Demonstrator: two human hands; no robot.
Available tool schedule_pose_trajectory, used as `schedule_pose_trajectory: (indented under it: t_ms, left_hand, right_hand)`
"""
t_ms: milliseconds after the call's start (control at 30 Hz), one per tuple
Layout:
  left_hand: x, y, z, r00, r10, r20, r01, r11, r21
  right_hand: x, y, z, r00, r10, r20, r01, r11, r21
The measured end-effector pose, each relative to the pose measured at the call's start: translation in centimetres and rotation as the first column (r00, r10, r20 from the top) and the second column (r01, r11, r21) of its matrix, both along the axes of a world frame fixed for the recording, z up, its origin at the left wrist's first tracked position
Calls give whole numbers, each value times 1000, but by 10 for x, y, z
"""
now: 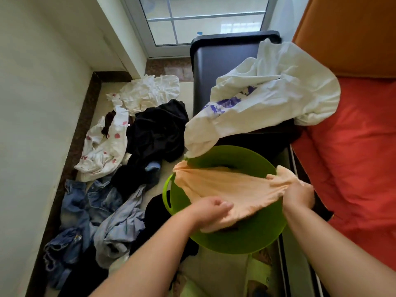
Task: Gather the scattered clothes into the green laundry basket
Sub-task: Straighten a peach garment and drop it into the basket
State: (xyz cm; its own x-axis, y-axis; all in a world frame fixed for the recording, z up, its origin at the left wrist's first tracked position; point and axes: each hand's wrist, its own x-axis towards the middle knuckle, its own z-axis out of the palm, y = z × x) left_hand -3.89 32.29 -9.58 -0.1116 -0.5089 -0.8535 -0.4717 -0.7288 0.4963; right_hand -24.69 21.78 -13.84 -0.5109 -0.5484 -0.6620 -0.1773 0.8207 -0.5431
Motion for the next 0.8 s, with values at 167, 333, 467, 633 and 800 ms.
schedule_pose_trajectory:
  t_ms: [167,333,467,633,800]
  left_hand:
    - [-26,-12,-14,964,-266,10,264,960,96]
    - [-14,-37,-21,940,-96,327,137,985,-105]
    - [6,-43,-24,849,169,500,-21,958,-287]
    - [9,-34,-33,918,-190,347,184,982,51]
    - [7,-37,-36,884,-365,292,322,929,184]
  right_hand:
    - [-10,8,-11,971,157,-179,-145,986,78]
    - [2,-9,-10,897,442,18,-442,894,66]
    - [6,-19,-8,852,522,38,-520,853,-54]
    - [5,-24,-11,734,679,6,-663,716,218]
    - [-3,-29,-13,691,689,217,-662,483,573]
